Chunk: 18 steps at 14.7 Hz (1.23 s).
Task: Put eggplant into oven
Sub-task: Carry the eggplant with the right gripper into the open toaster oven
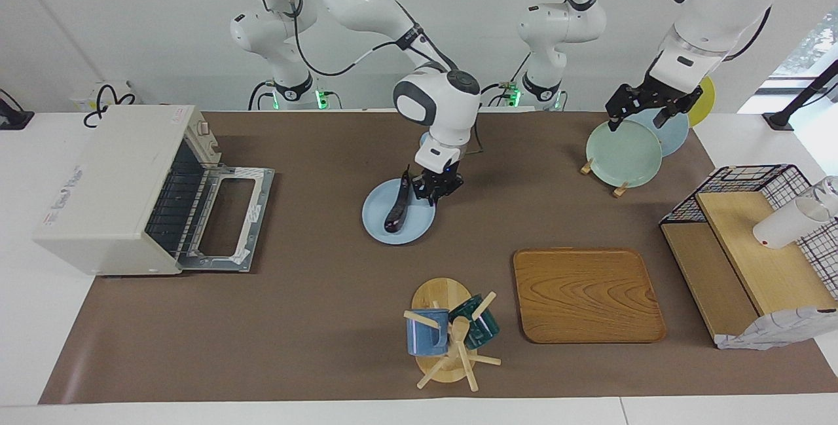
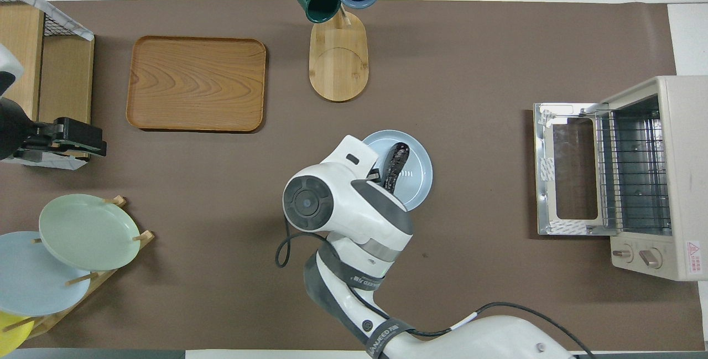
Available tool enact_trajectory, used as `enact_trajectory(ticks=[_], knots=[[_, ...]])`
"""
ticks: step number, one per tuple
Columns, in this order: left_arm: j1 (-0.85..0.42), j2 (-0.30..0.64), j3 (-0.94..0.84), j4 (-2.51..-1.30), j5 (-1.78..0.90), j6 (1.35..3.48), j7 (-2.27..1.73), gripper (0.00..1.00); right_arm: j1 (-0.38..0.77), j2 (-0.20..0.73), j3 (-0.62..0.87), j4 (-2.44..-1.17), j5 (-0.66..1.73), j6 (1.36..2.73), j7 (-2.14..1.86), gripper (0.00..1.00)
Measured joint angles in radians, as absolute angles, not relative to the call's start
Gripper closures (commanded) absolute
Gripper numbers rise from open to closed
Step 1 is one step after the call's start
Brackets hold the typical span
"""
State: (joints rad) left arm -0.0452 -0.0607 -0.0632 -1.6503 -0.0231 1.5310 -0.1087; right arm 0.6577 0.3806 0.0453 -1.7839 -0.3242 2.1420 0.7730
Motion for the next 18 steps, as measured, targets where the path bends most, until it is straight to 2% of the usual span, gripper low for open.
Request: enact_trajectory(ticks=[2,6,9,14,18], knots=[[-0.040,-0.061,-0.064,-1.650,-0.023,1.532,-0.109,0.00,0.581,0.299,0.045,-1.810,-0.327,2.065,0.741,1.00],[-0.038,-0.061,-0.067,-1.650,-0.023,1.534,-0.109,0.00,0.434,0.101,0.045,-1.966,-0.330,1.954,0.596,1.00],[-0.034,-0.061,-0.068,-1.650,-0.023,1.534,-0.109,0.00,0.262,0.005,0.044,-2.055,-0.331,1.937,0.434,1.00],[-0.033,-0.061,-0.068,-1.650,-0.023,1.533,-0.109,0.00,-0.008,-0.015,0.043,-2.119,-0.331,2.053,0.138,1.00],[-0.033,-0.061,-0.068,-1.650,-0.023,1.533,-0.109,0.00,-0.073,-0.015,0.044,-2.193,-0.328,2.177,0.081,1.00]])
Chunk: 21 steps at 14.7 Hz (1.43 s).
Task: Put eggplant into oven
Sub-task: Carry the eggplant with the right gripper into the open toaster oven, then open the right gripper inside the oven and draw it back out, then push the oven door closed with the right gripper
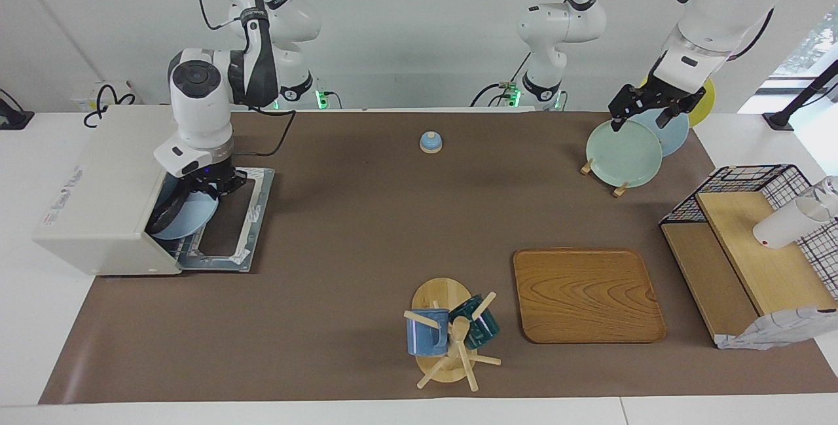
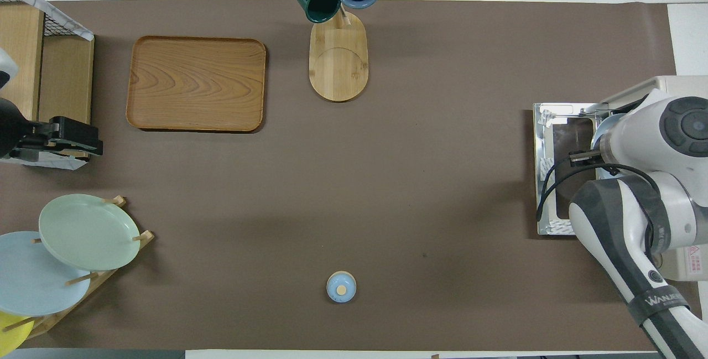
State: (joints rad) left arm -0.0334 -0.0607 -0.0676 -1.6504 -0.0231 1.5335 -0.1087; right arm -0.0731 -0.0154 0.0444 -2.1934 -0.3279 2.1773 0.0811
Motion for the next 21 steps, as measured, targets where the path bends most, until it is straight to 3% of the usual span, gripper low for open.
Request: enact_trajectory(ticks=[1,4,5,7,8,10,13,17,21], knots=[[-0.033,-0.061,-0.068,-1.650,-0.023,1.533,-0.109,0.00,-0.080,-0.016,0.045,-2.208,-0.321,2.197,0.081,1.00],[-0.033,-0.061,-0.068,-1.650,-0.023,1.533,-0.109,0.00,-0.098,-0.016,0.046,-2.238,-0.308,2.236,0.081,0.55],[-0.033,-0.061,-0.068,-1.650,-0.023,1.533,-0.109,0.00,-0.098,-0.016,0.046,-2.240,-0.304,2.236,0.081,0.49],[-0.033,-0.061,-0.068,-1.650,-0.023,1.533,-0.109,0.00,-0.098,-0.018,0.051,-2.237,-0.300,2.225,0.081,0.49],[-0.033,-0.061,-0.068,-1.650,-0.023,1.533,-0.109,0.00,-0.094,-0.020,0.056,-2.226,-0.293,2.199,0.080,0.57],[-0.033,-0.061,-0.068,-1.650,-0.023,1.533,-0.109,0.00,-0.062,-0.021,0.061,-2.180,-0.230,2.161,0.079,0.97],[-0.033,-0.061,-0.068,-1.650,-0.023,1.533,-0.109,0.00,0.001,-0.001,0.064,-2.158,-0.154,2.212,0.093,1.00],[-0.033,-0.061,-0.068,-1.650,-0.023,1.533,-0.109,0.00,0.038,0.116,0.066,-2.186,-0.147,2.334,0.211,1.00],[-0.033,-0.061,-0.068,-1.650,-0.023,1.533,-0.109,0.00,0.043,0.188,0.063,-2.186,-0.163,2.363,0.226,1.00]])
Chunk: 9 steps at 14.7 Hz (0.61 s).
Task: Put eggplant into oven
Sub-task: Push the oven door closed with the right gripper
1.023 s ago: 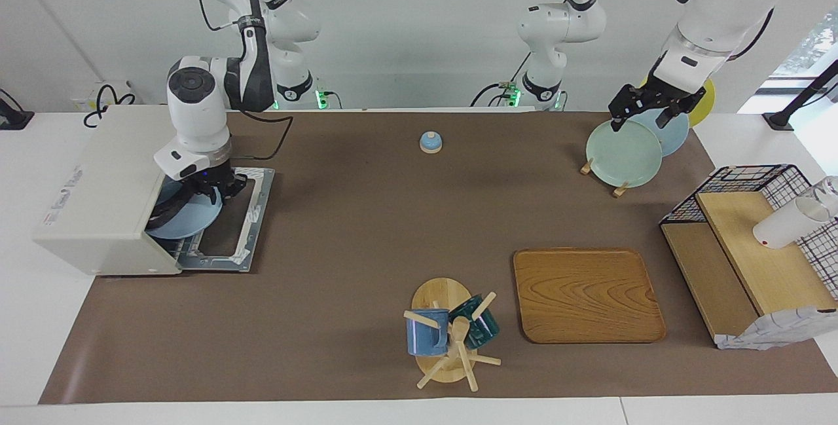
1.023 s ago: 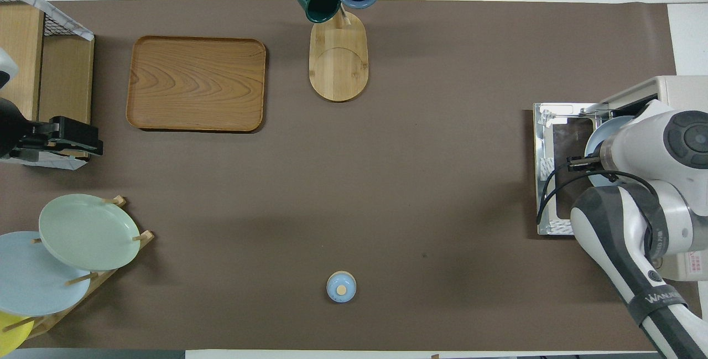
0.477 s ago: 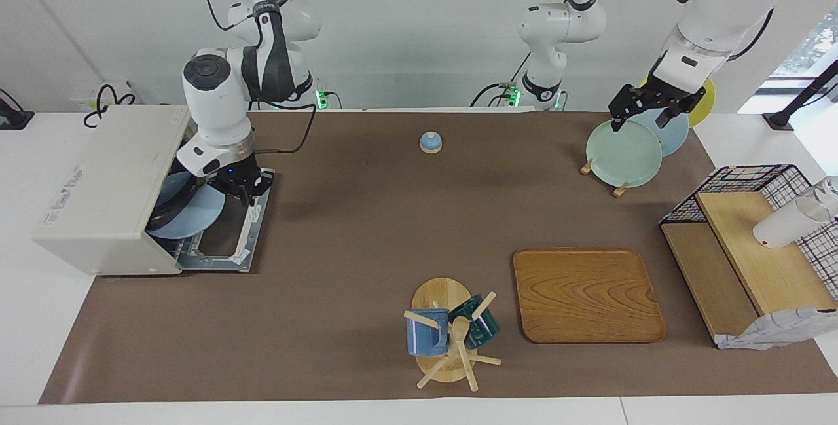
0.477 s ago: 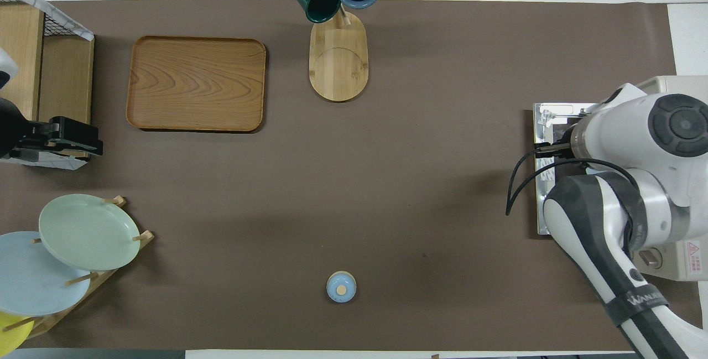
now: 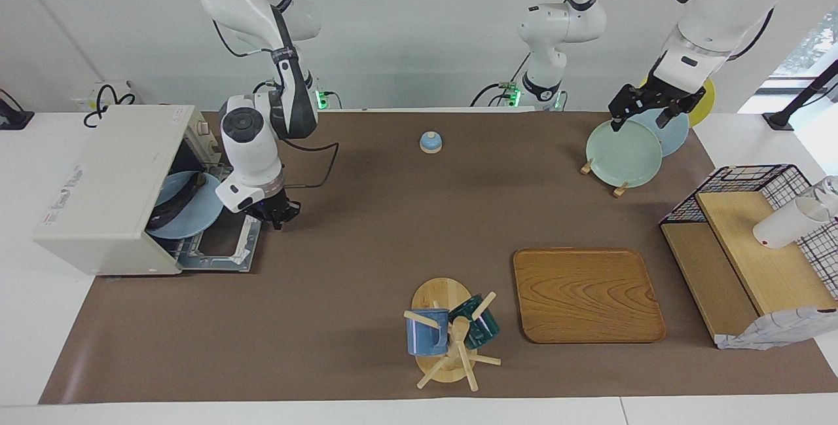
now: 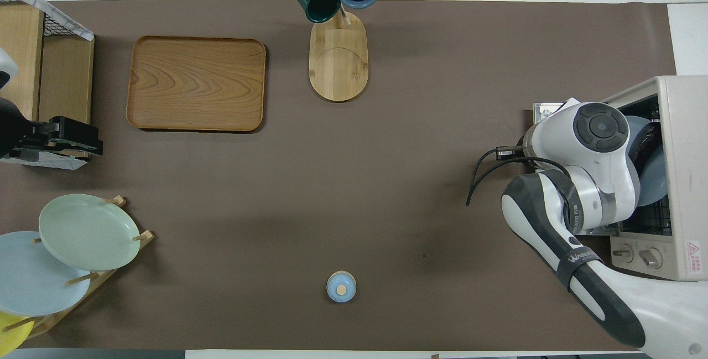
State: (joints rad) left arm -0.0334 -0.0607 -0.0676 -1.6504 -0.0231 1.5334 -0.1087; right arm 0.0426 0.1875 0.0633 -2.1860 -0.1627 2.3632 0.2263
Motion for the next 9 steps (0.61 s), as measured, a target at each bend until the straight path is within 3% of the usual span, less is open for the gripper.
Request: enact_trajectory(ticks=[7,9], knots=[[-0.033,-0.061,-0.068,-1.650,-0.023,1.533,-0.109,0.00,0.020,0.185,0.066,-2.182,-0.309,2.337,0.200,1.00],[-0.033,-0.061,-0.068,-1.650,-0.023,1.533,-0.109,0.00,0.020,0.184,0.075,-2.141,-0.309,2.265,0.151,1.00]])
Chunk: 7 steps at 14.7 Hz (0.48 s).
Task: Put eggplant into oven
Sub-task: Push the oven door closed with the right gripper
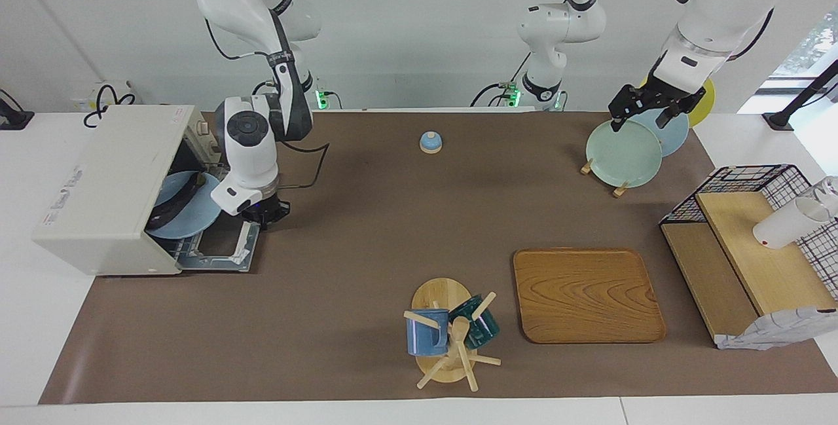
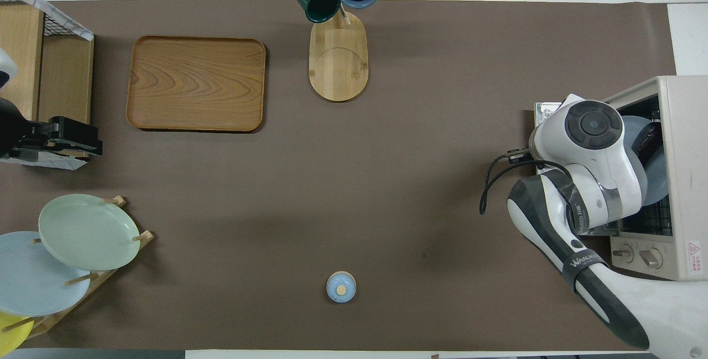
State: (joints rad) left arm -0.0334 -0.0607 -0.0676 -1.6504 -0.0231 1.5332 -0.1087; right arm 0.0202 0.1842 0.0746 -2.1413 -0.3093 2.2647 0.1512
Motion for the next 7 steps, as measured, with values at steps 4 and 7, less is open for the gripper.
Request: enact_trajectory(ticks=[4,7], knots=[[-0.033,-0.061,-0.068,-1.650,-0.023,1.533,-0.109,0.00,0.000,0.145,0.084,-1.975,-0.304,1.993,-0.016,1.00],[-0.033,-0.061,-0.068,-1.650,-0.023,1.533,-0.109,0.00,-0.092,0.072,0.081,-1.934,-0.291,1.922,-0.187,1.00]])
